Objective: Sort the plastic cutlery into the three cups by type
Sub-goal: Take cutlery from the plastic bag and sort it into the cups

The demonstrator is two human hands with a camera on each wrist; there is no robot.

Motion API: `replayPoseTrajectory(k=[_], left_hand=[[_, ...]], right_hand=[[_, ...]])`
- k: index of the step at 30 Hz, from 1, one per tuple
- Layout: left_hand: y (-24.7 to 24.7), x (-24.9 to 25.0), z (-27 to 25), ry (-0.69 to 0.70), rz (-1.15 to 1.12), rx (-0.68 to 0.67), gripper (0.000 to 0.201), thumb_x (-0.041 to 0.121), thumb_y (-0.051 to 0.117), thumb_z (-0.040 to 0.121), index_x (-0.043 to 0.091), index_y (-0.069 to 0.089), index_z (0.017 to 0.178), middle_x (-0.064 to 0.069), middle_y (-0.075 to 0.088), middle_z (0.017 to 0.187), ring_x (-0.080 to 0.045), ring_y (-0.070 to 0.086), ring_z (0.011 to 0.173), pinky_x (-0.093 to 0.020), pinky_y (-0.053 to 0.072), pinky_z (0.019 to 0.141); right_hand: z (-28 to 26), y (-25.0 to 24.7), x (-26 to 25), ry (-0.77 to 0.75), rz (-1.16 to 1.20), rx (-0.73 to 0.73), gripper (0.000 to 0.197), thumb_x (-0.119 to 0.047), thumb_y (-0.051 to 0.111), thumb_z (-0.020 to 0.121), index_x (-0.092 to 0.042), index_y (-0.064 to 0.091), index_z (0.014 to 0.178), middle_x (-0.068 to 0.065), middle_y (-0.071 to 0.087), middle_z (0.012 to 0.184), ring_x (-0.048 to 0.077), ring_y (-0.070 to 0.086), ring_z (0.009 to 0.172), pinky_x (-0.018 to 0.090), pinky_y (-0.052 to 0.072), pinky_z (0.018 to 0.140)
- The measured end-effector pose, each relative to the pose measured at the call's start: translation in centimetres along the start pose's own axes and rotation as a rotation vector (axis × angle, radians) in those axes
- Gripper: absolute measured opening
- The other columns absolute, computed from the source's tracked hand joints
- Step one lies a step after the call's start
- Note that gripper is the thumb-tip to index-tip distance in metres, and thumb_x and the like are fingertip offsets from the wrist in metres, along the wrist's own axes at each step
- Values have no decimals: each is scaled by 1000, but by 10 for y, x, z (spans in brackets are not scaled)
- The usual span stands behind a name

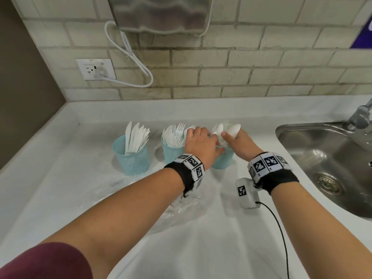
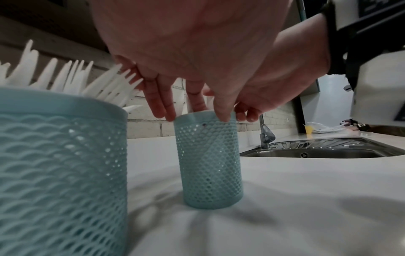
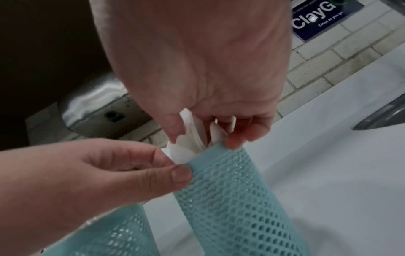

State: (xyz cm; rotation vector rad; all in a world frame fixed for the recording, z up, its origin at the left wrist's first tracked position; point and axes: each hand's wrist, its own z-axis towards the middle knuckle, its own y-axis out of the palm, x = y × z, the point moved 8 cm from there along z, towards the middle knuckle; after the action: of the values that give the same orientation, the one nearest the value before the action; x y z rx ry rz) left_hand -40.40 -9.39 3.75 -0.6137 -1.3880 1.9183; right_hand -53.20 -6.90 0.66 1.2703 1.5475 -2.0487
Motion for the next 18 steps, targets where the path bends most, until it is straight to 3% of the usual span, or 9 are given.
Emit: replayPoseTrajectory(k=[2,3,5,7,9,13,15,18], left_hand=[[0,-2,0,-1,18,8,45,61,42,88,26,63,108,-2,56,116,-23,43,115,-39,18,97],[-1,-2,0,-2,28,14,47,61,42,88,24,62,109,-2,57,115,-22,44,115,-39,19,98],[-3,-4,1,-1,42,18,50,62,42,88,21,60,111,-2,59,113,-22,46,114,-40,22,100],[-3,-5,1,1,51,19,53,63,43,87,19,59,111,-2,59,112,-22,46,113,-40,23,100],[-4,-5,1,0,37,24,52,63,44,87,19,60,111,-2,60,111,-22,47,113,-40,22,100],[-10,-5,-4,24,-35,34,40,53,47,89,23,60,112,2,61,113,-20,46,114,-36,16,102],[-18,-9,-12,71,-86,51,35,45,48,90,26,59,116,5,60,117,-18,44,118,-34,11,103],[-43,-22,-37,154,-200,111,29,38,53,88,29,60,115,9,58,117,-15,43,118,-31,12,103]], right_hand=[[-9,-9,-8,31,0,94,71,-70,55,64,-16,55,110,6,63,107,25,61,99,45,50,90],[-15,-17,-15,24,16,165,68,-63,63,68,-15,52,114,5,57,110,21,57,99,40,49,90],[-25,-30,-28,-58,48,290,50,-37,68,82,-14,49,121,4,50,109,11,51,92,26,43,85],[-31,-34,-40,-167,0,353,26,-19,61,89,-12,59,114,7,54,105,2,49,80,13,41,78],[-33,-29,-43,-223,-59,354,18,-10,57,91,-7,68,104,12,59,102,7,51,77,6,37,71],[-37,-20,-46,-254,-255,327,24,-18,53,94,-13,71,109,13,66,104,32,54,97,20,29,82],[-46,-23,-56,-263,-387,397,24,-25,53,93,-21,71,109,7,64,109,33,50,100,24,27,85],[-70,-23,-85,-314,-374,496,23,-19,55,88,-21,70,104,6,59,109,29,45,100,32,35,91]])
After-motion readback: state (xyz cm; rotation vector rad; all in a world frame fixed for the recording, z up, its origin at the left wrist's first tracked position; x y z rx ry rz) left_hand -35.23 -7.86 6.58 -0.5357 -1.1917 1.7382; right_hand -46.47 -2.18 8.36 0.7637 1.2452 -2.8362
